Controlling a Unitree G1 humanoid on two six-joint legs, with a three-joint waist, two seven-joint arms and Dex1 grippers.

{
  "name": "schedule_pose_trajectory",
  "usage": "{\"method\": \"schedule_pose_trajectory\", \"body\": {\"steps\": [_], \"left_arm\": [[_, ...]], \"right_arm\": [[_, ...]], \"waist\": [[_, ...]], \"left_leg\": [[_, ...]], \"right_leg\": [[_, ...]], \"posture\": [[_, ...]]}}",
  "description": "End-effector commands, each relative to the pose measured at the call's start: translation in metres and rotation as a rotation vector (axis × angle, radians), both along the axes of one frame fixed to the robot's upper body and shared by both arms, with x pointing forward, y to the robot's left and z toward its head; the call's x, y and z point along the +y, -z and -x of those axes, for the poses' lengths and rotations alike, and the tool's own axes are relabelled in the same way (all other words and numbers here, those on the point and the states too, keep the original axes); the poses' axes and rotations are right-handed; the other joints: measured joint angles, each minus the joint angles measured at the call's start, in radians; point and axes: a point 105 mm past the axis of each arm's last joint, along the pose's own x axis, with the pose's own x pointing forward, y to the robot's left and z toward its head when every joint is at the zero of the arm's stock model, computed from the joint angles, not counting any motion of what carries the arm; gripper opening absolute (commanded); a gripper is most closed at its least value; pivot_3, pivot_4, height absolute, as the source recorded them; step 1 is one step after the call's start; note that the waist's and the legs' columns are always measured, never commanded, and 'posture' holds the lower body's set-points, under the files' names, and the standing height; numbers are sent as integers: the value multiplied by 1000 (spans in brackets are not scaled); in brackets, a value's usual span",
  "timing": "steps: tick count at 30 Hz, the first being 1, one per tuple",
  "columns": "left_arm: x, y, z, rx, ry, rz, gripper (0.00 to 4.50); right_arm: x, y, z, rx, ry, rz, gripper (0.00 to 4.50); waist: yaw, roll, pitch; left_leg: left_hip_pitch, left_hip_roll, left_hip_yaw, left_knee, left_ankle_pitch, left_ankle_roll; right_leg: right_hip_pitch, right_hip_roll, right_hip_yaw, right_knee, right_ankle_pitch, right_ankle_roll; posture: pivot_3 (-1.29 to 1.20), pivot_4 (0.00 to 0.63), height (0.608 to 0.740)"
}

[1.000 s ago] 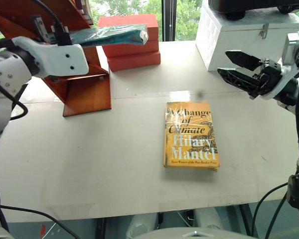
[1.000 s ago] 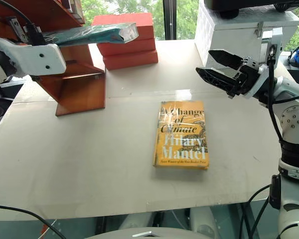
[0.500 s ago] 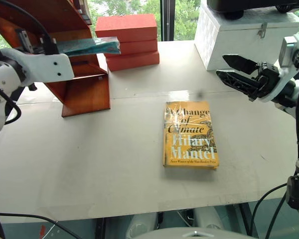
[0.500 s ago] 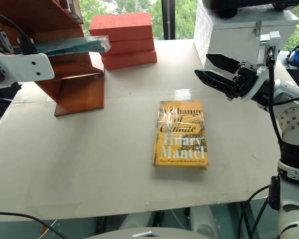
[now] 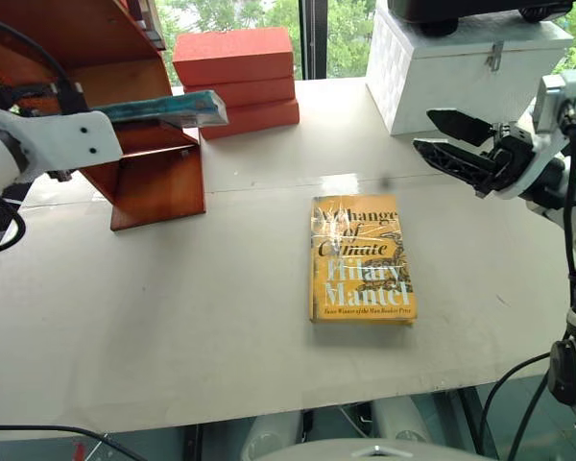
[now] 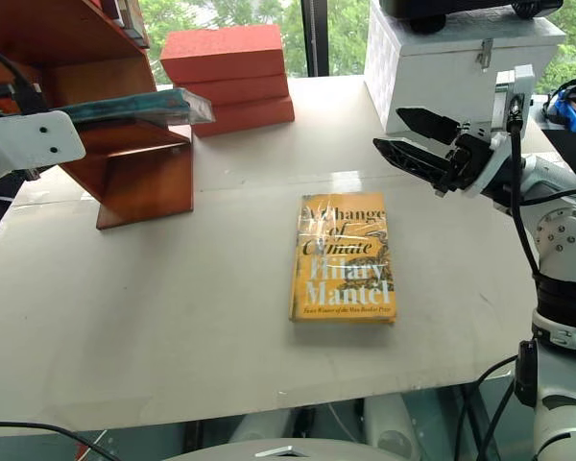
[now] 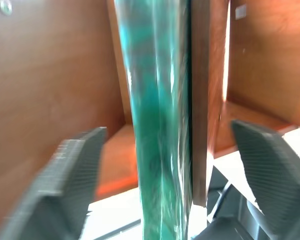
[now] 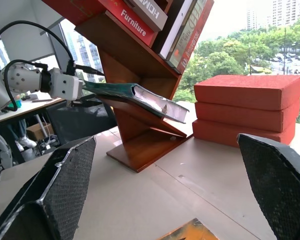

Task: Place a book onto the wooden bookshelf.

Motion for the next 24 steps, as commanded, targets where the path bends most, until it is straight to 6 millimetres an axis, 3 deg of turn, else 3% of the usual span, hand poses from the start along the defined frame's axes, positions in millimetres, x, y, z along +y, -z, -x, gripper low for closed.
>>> {"method": "schedule_pose_trajectory", "body": {"steps": [1,5,10,16,18,20,22,24], "left_arm": [[9,-15,10,-127,-42,13,4393],[2,-15,13,-227,1,32,4393],[-39,-8,12,-362,194,88,4393],[-68,24,19,-476,288,228,4393],[-79,41,21,-479,312,370,4393],[-104,83,20,-346,377,716,4393],[-129,119,30,-180,429,1056,4393],[-146,139,42,-46,457,1277,4393]], "right_arm": [[-4,-4,5,-50,9,19,4500],[-11,-1,6,-41,32,22,4500],[-13,3,6,-29,50,9,4500],[-14,17,8,-5,66,16,4500],[-17,27,9,13,81,40,4500],[-24,47,11,29,113,78,4500],[-38,82,14,50,179,160,4500],[-54,113,19,59,249,224,4500]], "waist": [[0,0,0],[4,0,0],[12,0,-1],[15,0,-1],[20,0,-1],[28,0,-3],[34,0,-4],[38,-1,-6]], "left_leg": [[0,0,0,0,0,0],[0,0,0,1,0,0],[0,0,0,2,0,0],[1,0,0,2,0,0],[1,0,0,2,0,0],[1,0,1,3,0,0],[1,0,0,4,0,0],[2,0,0,5,-1,1]], "right_leg": [[0,0,0,0,0,0],[0,0,0,0,0,0],[1,-1,0,0,0,0],[0,-1,0,1,0,0],[1,-1,0,1,0,0],[1,-1,0,1,0,0],[3,-1,-1,0,0,0],[6,-2,-2,0,0,0]], "posture": [[0,150,740],[0,150,740],[0,150,740],[0,150,740],[0,150,740],[0,150,740],[0,150,740],[0,150,740]]}}
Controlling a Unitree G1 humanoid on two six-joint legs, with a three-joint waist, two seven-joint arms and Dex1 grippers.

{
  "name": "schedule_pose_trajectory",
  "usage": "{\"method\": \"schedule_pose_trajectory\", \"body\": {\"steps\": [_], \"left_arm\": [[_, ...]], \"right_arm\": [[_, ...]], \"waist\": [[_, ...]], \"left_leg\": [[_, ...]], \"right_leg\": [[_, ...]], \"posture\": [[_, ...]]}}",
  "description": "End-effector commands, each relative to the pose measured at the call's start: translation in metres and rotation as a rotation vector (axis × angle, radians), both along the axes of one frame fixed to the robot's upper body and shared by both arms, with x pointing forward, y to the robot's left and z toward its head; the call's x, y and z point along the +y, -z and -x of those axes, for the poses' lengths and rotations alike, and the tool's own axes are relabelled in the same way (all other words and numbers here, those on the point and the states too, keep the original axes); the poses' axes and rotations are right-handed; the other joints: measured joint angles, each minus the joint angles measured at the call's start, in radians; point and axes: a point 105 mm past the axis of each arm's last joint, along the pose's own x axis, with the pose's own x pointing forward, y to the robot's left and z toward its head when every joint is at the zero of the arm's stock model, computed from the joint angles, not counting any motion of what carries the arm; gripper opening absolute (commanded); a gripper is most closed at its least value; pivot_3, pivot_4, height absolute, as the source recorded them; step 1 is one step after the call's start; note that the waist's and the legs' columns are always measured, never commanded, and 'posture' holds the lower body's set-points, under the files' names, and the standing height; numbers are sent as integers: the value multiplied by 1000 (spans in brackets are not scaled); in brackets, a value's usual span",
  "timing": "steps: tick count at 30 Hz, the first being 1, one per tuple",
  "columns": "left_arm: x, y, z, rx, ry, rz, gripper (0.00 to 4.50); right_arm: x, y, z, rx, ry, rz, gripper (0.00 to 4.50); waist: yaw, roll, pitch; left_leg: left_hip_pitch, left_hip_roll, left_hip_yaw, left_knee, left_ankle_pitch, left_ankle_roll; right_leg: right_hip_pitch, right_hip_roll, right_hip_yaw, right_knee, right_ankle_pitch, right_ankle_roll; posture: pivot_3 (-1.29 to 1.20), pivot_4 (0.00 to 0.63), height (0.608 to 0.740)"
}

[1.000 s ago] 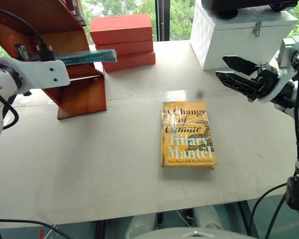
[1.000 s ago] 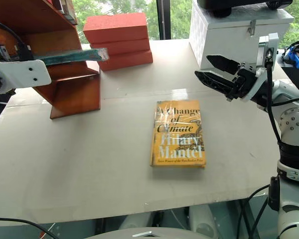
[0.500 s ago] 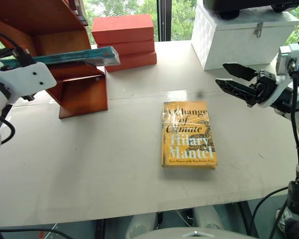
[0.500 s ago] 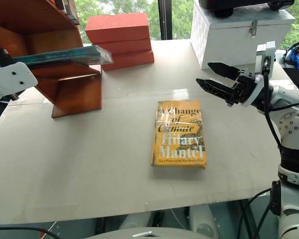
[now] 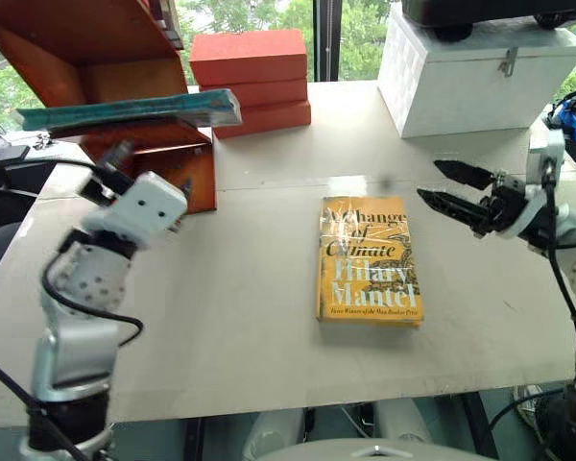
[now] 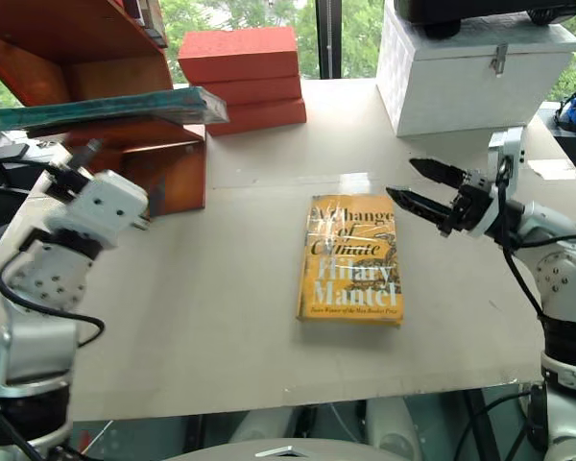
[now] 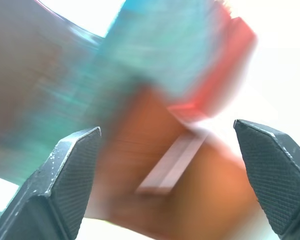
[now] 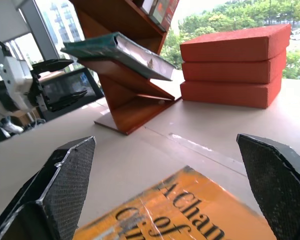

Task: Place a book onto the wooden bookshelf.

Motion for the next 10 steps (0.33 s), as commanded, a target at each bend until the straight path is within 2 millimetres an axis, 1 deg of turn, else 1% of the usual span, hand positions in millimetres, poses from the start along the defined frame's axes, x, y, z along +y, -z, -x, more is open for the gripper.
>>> {"method": "schedule_pose_trajectory", "body": {"steps": [1,2,4,6,8,10], "left_arm": [[-36,21,24,183,249,344,4393],[-40,29,29,238,280,407,4393],[-42,48,37,347,290,481,4393],[-46,70,47,441,317,469,4393],[-46,87,53,501,339,456,4393],[-48,99,56,561,369,467,4393]], "right_arm": [[-27,41,9,-40,112,137,4500],[-36,54,12,-27,153,158,4500],[-49,78,18,-8,207,214,4500],[-56,104,31,48,205,294,4500],[-59,119,38,74,206,322,4500],[-62,127,40,74,227,324,4500]], "waist": [[0,-1,0],[-1,-1,0],[-6,0,0],[-11,3,-1],[-15,5,-2],[-16,5,-1]], "left_leg": [[0,0,0,0,0,0],[0,0,0,0,0,0],[3,0,0,1,0,0],[9,0,2,0,0,-1],[20,2,4,-4,0,0],[25,3,6,-5,0,0]], "right_leg": [[0,0,0,0,0,0],[0,0,0,0,0,0],[2,0,0,1,0,0],[6,1,2,4,0,0],[15,2,4,3,-1,0],[19,4,6,2,-1,0]], "posture": [[0,150,740],[0,150,740],[0,150,740],[0,150,740],[0,150,740],[0,150,740]]}}
